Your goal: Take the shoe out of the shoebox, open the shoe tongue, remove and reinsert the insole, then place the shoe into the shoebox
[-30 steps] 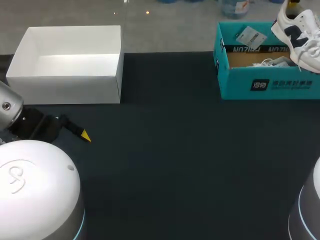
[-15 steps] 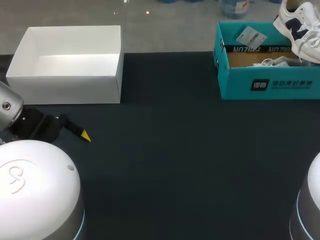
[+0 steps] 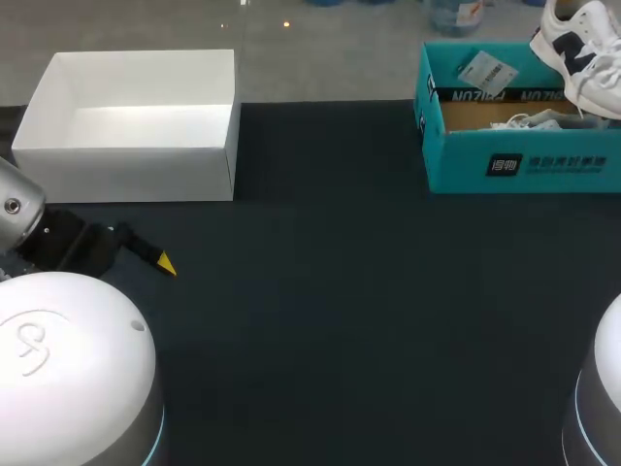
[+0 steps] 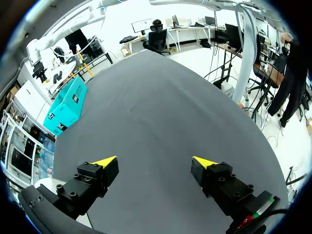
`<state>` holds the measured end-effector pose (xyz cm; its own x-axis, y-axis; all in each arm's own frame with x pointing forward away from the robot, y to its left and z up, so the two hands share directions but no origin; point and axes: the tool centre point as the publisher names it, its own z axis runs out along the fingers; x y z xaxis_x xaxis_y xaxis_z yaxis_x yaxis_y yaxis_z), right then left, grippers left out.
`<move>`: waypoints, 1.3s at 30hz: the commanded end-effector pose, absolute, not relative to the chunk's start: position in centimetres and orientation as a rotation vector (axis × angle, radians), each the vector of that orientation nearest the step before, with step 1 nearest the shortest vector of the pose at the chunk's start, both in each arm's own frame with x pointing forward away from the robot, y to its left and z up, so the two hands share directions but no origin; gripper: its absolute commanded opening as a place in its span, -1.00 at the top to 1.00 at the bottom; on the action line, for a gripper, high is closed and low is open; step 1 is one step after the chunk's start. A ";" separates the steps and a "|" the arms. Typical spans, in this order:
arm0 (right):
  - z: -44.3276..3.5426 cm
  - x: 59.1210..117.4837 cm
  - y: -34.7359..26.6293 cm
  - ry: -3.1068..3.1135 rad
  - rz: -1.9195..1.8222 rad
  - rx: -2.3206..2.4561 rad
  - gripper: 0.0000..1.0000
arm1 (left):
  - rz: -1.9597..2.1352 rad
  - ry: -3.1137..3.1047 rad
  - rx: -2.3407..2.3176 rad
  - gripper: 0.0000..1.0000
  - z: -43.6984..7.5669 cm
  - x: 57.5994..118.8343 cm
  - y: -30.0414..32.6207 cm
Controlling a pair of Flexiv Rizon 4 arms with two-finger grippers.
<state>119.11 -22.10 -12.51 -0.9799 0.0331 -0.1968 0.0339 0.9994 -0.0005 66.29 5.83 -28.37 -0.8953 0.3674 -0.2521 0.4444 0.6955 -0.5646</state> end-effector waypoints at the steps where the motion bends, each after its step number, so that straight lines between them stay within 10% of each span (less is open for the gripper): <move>1: -12.3 119.2 -22.1 2.946 -0.008 0.049 1.00 | -0.969 2.784 0.669 -1.00 -28.4 66.3 5.8; 39: -14.4 119.7 -23.6 2.719 -0.072 1.415 1.00 | -0.969 2.784 0.669 -1.00 -28.4 66.3 5.8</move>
